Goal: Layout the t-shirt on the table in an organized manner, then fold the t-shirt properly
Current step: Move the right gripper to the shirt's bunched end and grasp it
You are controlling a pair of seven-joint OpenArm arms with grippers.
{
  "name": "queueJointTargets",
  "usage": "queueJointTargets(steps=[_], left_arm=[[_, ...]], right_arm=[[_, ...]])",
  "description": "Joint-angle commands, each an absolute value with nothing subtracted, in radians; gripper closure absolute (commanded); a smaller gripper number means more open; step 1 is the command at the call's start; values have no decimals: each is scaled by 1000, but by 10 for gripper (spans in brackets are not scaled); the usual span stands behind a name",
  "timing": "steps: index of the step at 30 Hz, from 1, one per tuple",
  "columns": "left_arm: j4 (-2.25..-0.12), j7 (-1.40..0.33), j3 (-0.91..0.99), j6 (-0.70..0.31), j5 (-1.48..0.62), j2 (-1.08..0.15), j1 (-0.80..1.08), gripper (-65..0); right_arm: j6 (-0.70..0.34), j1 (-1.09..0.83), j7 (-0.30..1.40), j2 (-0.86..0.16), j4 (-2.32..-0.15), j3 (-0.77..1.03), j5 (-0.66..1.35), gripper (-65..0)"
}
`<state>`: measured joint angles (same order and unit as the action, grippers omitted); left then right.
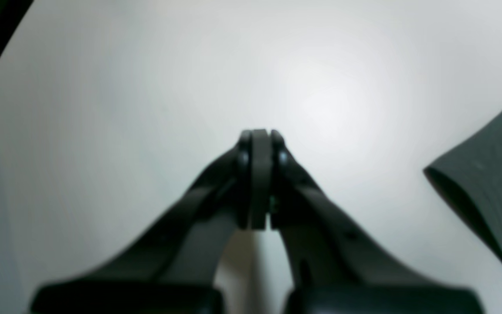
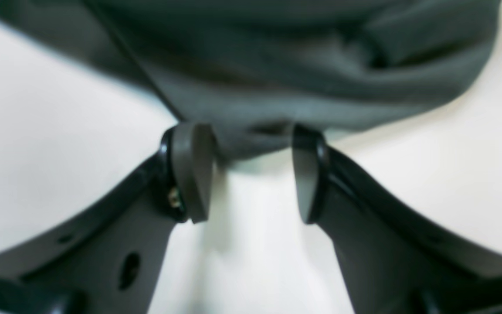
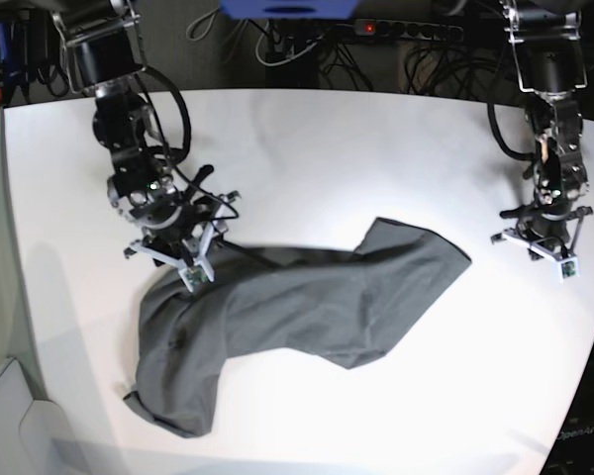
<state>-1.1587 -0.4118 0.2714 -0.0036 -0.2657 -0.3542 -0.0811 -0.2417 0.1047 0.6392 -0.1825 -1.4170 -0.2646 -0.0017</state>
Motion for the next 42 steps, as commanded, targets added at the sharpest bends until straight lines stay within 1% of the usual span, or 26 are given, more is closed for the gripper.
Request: queueJointTargets(steps=[1,5,7,10,14,16,19,21,25,27,28,37,42], left_arm=[[-1178,-389,277,-4,-268,-372,-99,-2],[-1178,-389,277,-4,-268,-372,-99,-2],[-1178,-389,277,-4,-268,-372,-99,-2],[-1178,-389,277,-4,-268,-372,-99,-2],[-1178,-389,277,-4,-268,-372,-99,-2],[-1178,-389,277,-4,-268,-372,-99,-2],[-1178,-389,277,-4,-268,-372,-99,-2],[-1178,-389,277,-4,-268,-372,-99,-2],[-1178,-389,277,-4,-268,-372,-101,-2],[-1178,-389,277,-4,-268,-372,-101,-2],[-1178,-389,277,-4,-268,-372,-104,-2],[-1193,-389,277,-4,-262,-372,-99,-2],[-1196,-387,277,-4,-262,-374,-79,-2]], right_arm=[[-239,131,601,-183,-1412,-263,-1,-301],[-237,124,504,-183,-1365,-263,-1,-296],[-237,125,481,-183,-1340,-263,-1,-267],[-237,134,478,-183,-1302,-263,-1,-177],[-237,180,479,-183,-1234,-259,-1,-3],[-237,177,481,-191,-1259,-255,-1,0],[-237,134,486,-216,-1397,-254,-1,0],[-237,90,518,-236,-1540,-254,-1,0],[-237,27,657,-252,-1854,-254,-1,0],[-237,13,719,-252,-2012,-254,-1,0],[-240,10,739,-248,-2055,-257,-1,0],[-239,105,746,-249,-2054,-251,-1,0],[-242,110,748,-254,-2051,-185,-1,0]])
